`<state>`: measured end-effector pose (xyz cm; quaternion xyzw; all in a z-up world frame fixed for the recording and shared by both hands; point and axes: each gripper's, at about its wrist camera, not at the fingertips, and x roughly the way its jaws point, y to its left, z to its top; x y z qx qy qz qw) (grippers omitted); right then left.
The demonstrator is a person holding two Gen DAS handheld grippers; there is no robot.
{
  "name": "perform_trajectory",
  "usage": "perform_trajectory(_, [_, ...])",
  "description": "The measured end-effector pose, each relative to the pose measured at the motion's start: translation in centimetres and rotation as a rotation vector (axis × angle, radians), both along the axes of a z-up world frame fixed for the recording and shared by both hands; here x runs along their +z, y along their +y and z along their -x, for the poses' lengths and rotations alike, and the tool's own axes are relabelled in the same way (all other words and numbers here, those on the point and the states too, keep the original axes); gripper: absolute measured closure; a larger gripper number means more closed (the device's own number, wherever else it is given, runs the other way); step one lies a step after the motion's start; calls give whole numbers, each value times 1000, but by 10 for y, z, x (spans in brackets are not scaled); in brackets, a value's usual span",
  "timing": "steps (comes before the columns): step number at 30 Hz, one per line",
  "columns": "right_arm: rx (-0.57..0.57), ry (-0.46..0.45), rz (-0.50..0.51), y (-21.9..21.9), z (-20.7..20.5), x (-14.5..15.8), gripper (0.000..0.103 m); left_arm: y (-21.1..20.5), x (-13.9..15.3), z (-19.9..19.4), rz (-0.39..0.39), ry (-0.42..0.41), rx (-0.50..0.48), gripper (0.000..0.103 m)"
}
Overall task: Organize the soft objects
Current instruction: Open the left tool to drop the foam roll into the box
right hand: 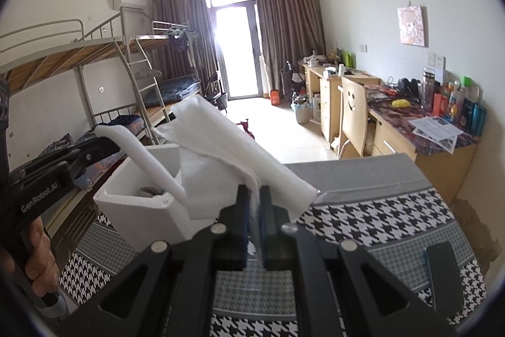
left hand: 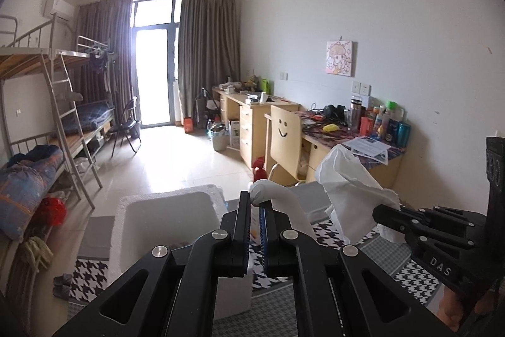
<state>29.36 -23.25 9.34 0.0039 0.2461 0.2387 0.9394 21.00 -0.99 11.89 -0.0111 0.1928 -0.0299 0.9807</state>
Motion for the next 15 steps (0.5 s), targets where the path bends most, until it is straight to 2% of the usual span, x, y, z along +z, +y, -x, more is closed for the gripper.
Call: perform_trajectory(15, [51,-8,41,41,-23,8,95,44,5,-16,8,-2,154,98])
